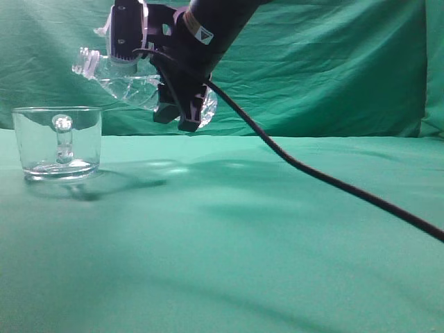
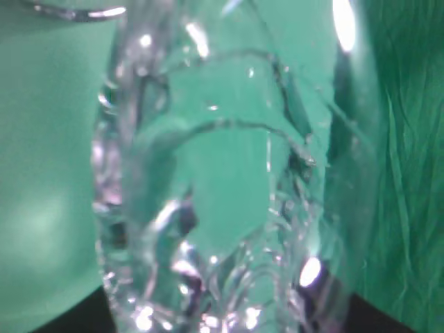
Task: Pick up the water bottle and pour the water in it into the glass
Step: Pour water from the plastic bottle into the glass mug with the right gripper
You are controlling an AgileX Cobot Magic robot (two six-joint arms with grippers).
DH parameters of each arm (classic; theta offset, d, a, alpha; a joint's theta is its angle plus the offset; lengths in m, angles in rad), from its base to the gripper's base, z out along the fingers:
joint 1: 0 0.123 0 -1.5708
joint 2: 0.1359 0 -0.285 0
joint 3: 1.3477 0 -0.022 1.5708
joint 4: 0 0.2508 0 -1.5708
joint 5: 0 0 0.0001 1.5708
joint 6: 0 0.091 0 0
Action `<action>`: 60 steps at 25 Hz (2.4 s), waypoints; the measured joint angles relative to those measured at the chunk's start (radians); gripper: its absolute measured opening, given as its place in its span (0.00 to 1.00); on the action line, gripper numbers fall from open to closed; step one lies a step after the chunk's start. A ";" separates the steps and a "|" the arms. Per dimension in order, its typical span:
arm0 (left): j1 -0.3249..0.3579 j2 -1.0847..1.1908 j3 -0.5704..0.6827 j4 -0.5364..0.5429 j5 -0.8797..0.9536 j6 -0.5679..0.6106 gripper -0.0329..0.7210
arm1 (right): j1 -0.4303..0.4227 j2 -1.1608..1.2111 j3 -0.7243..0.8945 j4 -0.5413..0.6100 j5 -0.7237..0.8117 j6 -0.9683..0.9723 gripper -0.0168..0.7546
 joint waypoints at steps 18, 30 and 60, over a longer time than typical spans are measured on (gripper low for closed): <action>0.000 0.000 0.000 0.000 0.000 0.000 0.04 | 0.011 0.000 -0.059 -0.196 -0.016 0.000 0.41; 0.000 0.000 0.000 0.000 0.000 0.000 0.04 | 0.011 0.001 -0.059 -0.263 0.019 0.000 0.41; 0.000 0.000 0.000 0.000 0.000 0.000 0.04 | 0.011 0.019 -0.059 -0.119 0.029 0.479 0.41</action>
